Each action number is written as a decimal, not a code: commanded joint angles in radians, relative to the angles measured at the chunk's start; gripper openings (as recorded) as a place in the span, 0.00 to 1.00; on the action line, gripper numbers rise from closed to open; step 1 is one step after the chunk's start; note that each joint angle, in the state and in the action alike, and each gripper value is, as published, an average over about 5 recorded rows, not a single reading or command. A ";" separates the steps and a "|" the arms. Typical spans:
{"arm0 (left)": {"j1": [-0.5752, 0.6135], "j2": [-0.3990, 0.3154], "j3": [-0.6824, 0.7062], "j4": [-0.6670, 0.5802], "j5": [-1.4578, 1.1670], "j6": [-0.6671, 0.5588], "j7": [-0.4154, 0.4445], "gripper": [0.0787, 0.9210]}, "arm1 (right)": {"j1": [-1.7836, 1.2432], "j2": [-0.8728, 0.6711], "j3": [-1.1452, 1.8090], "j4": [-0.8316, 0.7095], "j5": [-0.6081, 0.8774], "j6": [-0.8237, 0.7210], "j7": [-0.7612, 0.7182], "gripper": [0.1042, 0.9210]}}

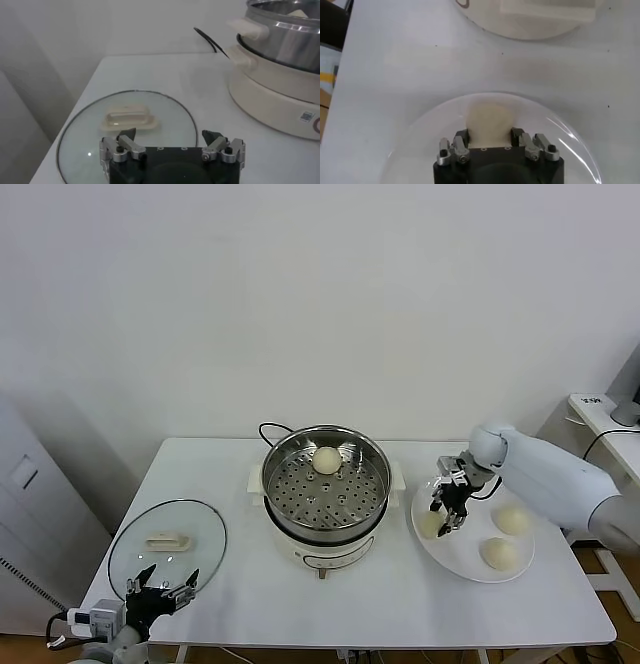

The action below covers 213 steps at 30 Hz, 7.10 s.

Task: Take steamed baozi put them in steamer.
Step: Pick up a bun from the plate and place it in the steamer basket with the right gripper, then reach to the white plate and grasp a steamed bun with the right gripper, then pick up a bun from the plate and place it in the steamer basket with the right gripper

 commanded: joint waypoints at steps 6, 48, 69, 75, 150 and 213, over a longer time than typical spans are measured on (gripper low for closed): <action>-0.003 0.004 0.005 -0.002 0.005 0.001 -0.001 0.88 | 0.515 -0.062 -0.353 0.212 0.341 -0.106 -0.036 0.51; -0.009 0.010 0.015 0.006 0.012 -0.005 0.002 0.88 | 0.327 0.409 -0.346 0.153 0.757 -0.307 0.326 0.51; -0.007 0.011 0.012 0.006 0.009 -0.007 0.002 0.88 | 0.238 0.450 -0.326 0.101 0.665 -0.333 0.391 0.51; -0.007 0.008 0.012 0.005 0.010 -0.006 0.001 0.88 | 0.251 0.444 -0.321 0.106 0.669 -0.334 0.393 0.63; -0.001 0.010 0.015 -0.016 0.023 0.004 0.000 0.88 | -0.196 -0.255 0.197 0.095 -0.191 0.131 -0.003 0.88; -0.006 0.031 0.041 -0.014 0.039 -0.002 0.002 0.88 | 0.416 0.210 -0.031 0.224 0.051 0.516 -0.093 0.43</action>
